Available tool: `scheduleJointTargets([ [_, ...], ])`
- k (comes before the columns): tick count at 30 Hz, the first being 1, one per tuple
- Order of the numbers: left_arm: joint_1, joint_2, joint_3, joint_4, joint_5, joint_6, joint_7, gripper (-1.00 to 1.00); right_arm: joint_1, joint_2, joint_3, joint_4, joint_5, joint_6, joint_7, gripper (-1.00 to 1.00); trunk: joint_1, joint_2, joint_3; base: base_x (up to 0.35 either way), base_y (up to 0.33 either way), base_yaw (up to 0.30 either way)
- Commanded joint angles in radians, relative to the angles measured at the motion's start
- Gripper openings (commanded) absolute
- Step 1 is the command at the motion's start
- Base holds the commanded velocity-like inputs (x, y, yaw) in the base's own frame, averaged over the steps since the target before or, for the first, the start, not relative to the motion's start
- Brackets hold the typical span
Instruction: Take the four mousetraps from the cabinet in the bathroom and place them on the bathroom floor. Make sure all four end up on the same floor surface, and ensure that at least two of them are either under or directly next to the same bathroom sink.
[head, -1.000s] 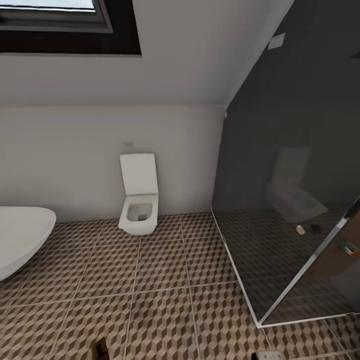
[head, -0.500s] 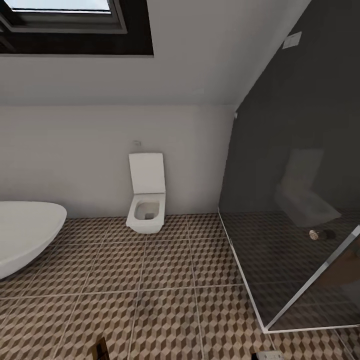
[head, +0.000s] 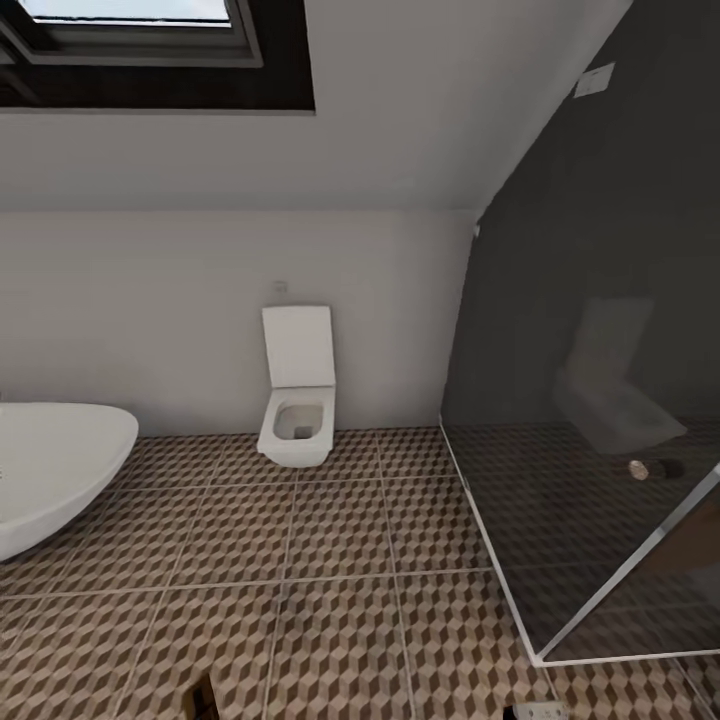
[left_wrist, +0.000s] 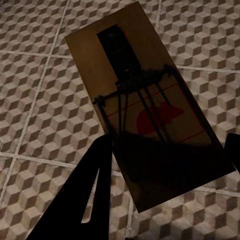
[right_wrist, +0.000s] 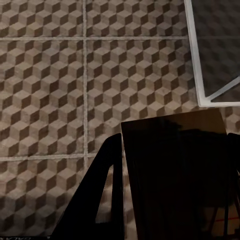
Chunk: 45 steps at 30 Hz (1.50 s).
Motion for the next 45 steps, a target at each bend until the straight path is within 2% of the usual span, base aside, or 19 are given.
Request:
scheduleJointTargets([
  [1,-0.002,-0.001,-0.009,0.004,0.005,-0.005,0.004,-1.00,-0.001,-0.001,0.009,-0.002,-0.007,-0.002,-0.006,-1.00,0.001,-0.002,-0.002,0.000,0.180,0.000],
  [20,-0.002,-0.001,-0.009,0.004,0.005,-0.005,0.004,-1.00,-0.001,-0.002,0.010,-0.002,-0.006,-0.002,-0.005,-1.00,0.001,-0.002,-0.002,0.140,0.181,0.000],
  [37,-0.002,-0.001,-0.009,0.004,0.005,-0.005,0.004,-1.00,-0.001,-0.002,0.010,-0.002,-0.005,-0.002,-0.006,-1.00,0.001,-0.002,-0.002,0.018,0.014,0.001],
  [45,-0.002,-0.001,-0.009,0.004,0.005,-0.005,0.004,-1.00,-0.001,-0.002,0.009,-0.002,-0.005,-0.002,-0.006,-1.00,0.001,-0.002,-0.002,0.035,0.000,0.121],
])
